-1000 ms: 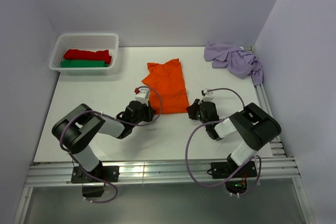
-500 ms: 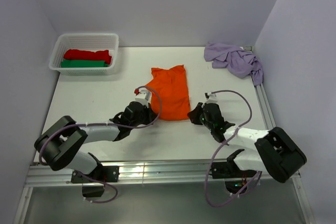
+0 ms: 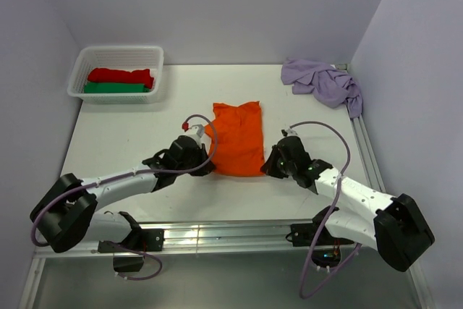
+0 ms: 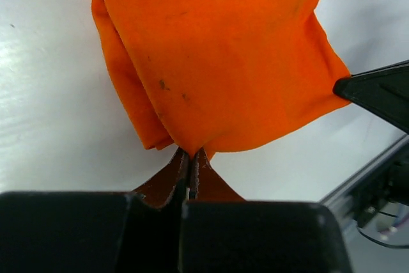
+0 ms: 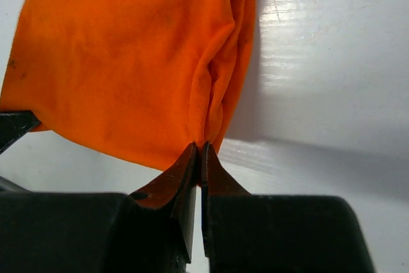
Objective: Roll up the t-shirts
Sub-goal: Fold the tshirt
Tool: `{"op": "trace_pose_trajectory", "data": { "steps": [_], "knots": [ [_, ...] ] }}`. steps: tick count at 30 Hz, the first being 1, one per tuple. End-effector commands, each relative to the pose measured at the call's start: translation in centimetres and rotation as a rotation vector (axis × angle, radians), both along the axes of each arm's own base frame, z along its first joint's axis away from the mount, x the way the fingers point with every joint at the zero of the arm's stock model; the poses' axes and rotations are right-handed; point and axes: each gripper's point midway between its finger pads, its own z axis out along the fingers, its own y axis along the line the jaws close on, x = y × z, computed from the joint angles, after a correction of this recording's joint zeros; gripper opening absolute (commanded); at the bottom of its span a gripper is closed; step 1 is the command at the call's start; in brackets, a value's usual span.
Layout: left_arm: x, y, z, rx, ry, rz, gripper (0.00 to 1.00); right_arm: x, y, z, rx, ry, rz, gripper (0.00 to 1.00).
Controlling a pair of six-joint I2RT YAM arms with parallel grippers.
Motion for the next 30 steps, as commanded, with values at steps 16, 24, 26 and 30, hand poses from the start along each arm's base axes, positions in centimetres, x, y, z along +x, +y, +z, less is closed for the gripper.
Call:
{"op": "trace_pose_trajectory", "data": {
  "steps": [16, 24, 26, 30],
  "knots": [
    [0.7, -2.3, 5.5, -0.095, 0.248, -0.004, 0.00, -1.4, -0.3, 4.7, -0.064, 0.237, 0.019, 0.00],
    [3.6, -1.4, 5.2, -0.106, 0.291, 0.040, 0.00, 2.0, -1.0, 5.8, -0.073, 0.254, 0.039, 0.00],
    [4.3, -1.5, 5.2, -0.112, 0.303, 0.044, 0.00, 2.9, -1.1, 6.3, -0.070, 0.254, 0.037, 0.00],
    [5.8, -1.6, 5.1, -0.111, 0.325, 0.052, 0.00, 4.9, -1.6, 6.6, -0.072, 0.258, 0.026, 0.00]
  ]
}}
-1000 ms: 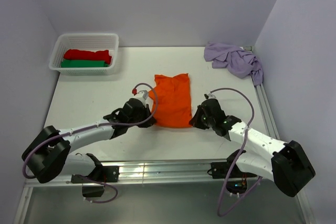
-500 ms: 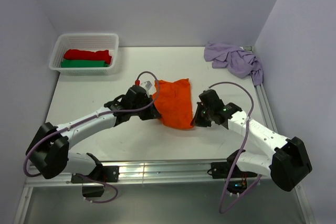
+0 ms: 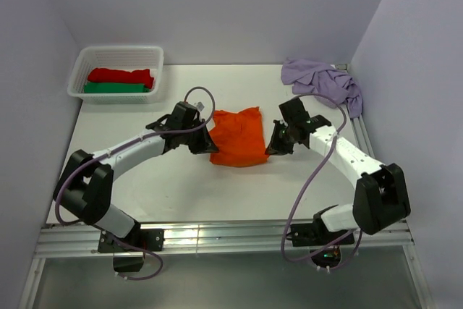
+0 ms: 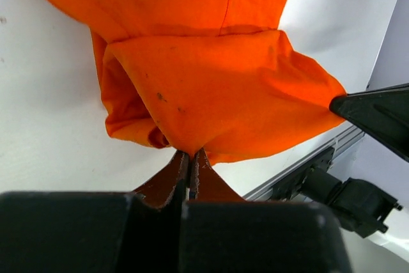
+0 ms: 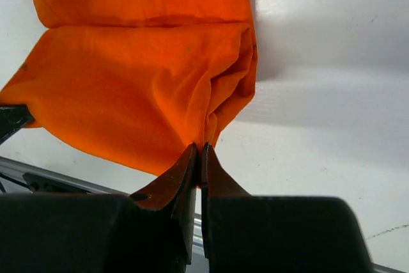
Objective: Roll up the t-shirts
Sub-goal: Fold the tshirt
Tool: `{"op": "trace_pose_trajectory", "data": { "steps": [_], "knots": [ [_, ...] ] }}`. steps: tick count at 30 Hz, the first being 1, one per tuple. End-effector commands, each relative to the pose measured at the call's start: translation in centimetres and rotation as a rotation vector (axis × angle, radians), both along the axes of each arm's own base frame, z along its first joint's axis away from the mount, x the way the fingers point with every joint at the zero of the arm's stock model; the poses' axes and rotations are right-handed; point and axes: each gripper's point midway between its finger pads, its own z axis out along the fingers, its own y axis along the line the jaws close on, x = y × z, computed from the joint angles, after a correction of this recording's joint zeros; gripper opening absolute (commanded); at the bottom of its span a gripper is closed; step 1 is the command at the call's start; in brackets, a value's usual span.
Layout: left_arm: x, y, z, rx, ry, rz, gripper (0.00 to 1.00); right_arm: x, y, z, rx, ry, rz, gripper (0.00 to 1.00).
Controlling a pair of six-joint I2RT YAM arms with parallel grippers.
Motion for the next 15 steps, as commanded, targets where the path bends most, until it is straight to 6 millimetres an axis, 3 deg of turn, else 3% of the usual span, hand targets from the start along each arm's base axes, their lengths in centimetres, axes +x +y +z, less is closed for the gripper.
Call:
{"op": "trace_pose_trajectory", "data": {
  "steps": [1, 15],
  "knots": [
    [1.9, -0.5, 1.4, -0.035, 0.002, 0.004, 0.00, 2.2, -0.5, 2.1, 0.003, -0.046, 0.020, 0.00],
    [6.8, 0.9, 0.0, -0.066, 0.094, 0.085, 0.00, 9.0, 0.0, 3.0, 0.001, -0.027, 0.016, 0.00]
  ]
}}
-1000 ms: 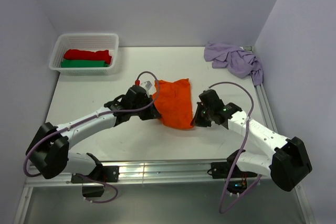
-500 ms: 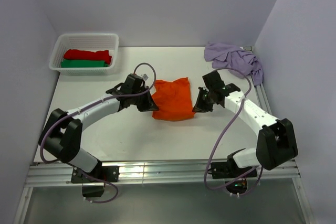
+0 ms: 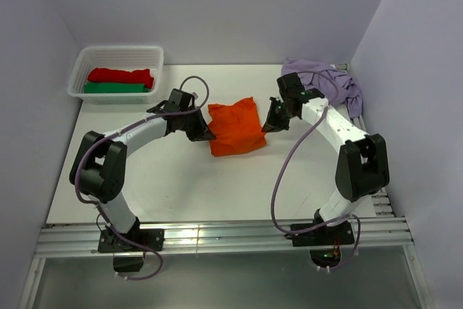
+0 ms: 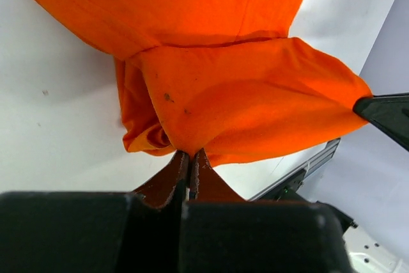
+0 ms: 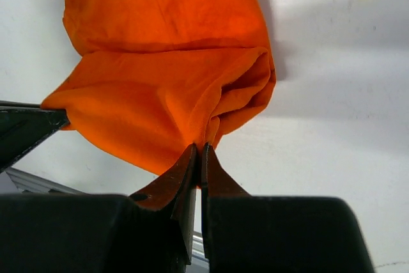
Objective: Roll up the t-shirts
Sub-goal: Fold the tshirt
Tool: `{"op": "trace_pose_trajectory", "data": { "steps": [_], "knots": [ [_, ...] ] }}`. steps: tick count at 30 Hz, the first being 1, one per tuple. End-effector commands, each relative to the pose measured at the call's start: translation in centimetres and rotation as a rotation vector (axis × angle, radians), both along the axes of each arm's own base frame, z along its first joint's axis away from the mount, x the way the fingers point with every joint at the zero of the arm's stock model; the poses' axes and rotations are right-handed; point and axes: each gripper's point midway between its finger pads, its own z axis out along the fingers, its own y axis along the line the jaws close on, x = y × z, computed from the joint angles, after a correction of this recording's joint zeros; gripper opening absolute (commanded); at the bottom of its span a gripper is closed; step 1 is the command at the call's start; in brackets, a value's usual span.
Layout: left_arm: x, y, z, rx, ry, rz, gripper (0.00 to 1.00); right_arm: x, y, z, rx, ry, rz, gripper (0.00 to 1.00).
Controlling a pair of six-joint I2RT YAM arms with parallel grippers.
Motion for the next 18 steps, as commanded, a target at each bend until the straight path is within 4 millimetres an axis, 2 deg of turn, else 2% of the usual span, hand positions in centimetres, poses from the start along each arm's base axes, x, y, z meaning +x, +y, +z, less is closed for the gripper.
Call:
{"op": "trace_pose_trajectory", "data": {
  "steps": [1, 3, 4, 5, 7, 8, 10, 14, 15, 16, 17, 18],
  "knots": [
    [1.9, 0.1, 0.4, -0.026, 0.011, 0.017, 0.00, 1.9, -0.5, 1.0, -0.010, -0.017, 0.003, 0.00],
    [2.4, 0.2, 0.1, -0.030, 0.024, 0.025, 0.00, 3.3, -0.3, 1.0, -0.002, -0.020, 0.000, 0.00],
    [3.2, 0.3, 0.0, -0.035, 0.027, 0.037, 0.00, 4.4, -0.3, 1.8, 0.004, -0.041, -0.007, 0.00],
    [3.5, 0.3, -0.1, -0.040, 0.030, 0.039, 0.00, 4.9, -0.3, 1.1, -0.002, -0.024, -0.007, 0.00],
    [4.5, 0.6, -0.4, -0.042, 0.033, 0.053, 0.00, 6.1, -0.1, 1.5, -0.001, -0.033, -0.007, 0.00],
    [4.8, 0.6, -0.3, -0.046, 0.032, 0.057, 0.00, 6.4, -0.1, 0.9, -0.005, -0.019, -0.004, 0.00],
    [5.7, 0.7, 0.0, -0.052, 0.008, 0.062, 0.00, 7.0, 0.0, 0.9, -0.005, -0.026, -0.001, 0.00],
    [6.2, 0.7, 0.6, -0.050, -0.034, 0.050, 0.00, 6.5, 0.0, 0.2, 0.001, -0.014, 0.009, 0.00],
    [5.7, 0.8, 0.2, -0.052, -0.029, 0.045, 0.00, 6.1, 0.0, 0.2, 0.006, -0.012, 0.008, 0.00],
    [5.7, 0.7, 1.0, -0.066, -0.061, 0.042, 0.00, 5.9, 0.1, 0.2, 0.020, -0.022, 0.012, 0.00],
    [5.4, 0.8, 1.1, -0.070, -0.069, 0.043, 0.00, 4.7, -0.1, -0.3, 0.023, -0.010, 0.007, 0.00],
    [4.4, 1.0, 0.2, -0.062, -0.053, 0.041, 0.00, 4.5, -0.1, -0.3, 0.029, -0.028, 0.006, 0.00]
  ]
}}
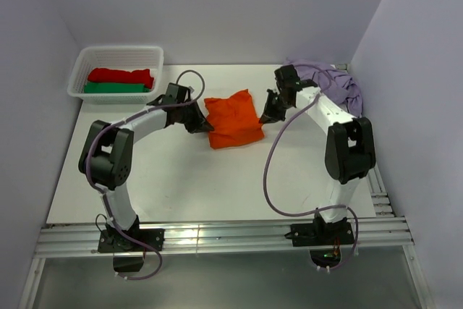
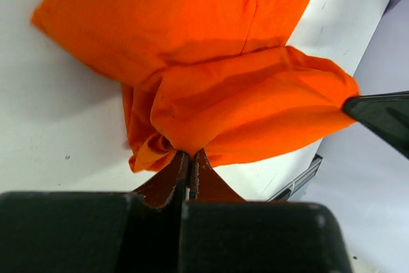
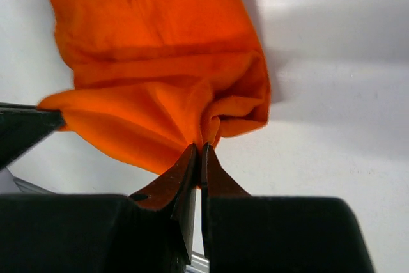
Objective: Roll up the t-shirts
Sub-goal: Fold the tshirt
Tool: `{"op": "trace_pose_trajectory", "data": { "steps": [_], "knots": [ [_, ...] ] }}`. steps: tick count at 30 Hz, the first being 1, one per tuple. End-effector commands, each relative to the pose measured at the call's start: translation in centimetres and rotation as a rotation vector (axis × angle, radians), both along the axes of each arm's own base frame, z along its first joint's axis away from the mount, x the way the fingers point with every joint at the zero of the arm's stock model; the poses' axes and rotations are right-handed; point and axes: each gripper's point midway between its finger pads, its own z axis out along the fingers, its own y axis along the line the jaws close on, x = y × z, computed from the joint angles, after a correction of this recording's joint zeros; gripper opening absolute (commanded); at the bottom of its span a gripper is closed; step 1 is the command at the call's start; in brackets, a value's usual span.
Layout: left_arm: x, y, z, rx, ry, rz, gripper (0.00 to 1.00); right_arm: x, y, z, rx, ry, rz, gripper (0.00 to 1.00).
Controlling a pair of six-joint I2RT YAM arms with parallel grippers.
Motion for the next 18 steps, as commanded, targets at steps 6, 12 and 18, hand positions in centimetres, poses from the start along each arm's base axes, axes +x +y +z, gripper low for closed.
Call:
{"op": "trace_pose_trajectory", "data": {
  "steps": [6, 12, 18],
  "knots": [
    [-5.8, -0.4, -0.6, -0.001, -0.113, -0.039, 0.00, -6.6, -1.7, -2.1, 0.027, -0.027, -0.017, 0.00],
    [-11.1, -1.1, -1.6, -0.018, -0.162, -0.012, 0.00, -11.4, -1.9, -4.5, 0.020, -0.023, -0.007, 0.00],
    [-16.1, -1.1, -2.3, -0.015, -0.161, -0.006, 0.00, -15.8, -2.3, -5.6, 0.021, -0.016, -0.004, 0.00]
  ]
}}
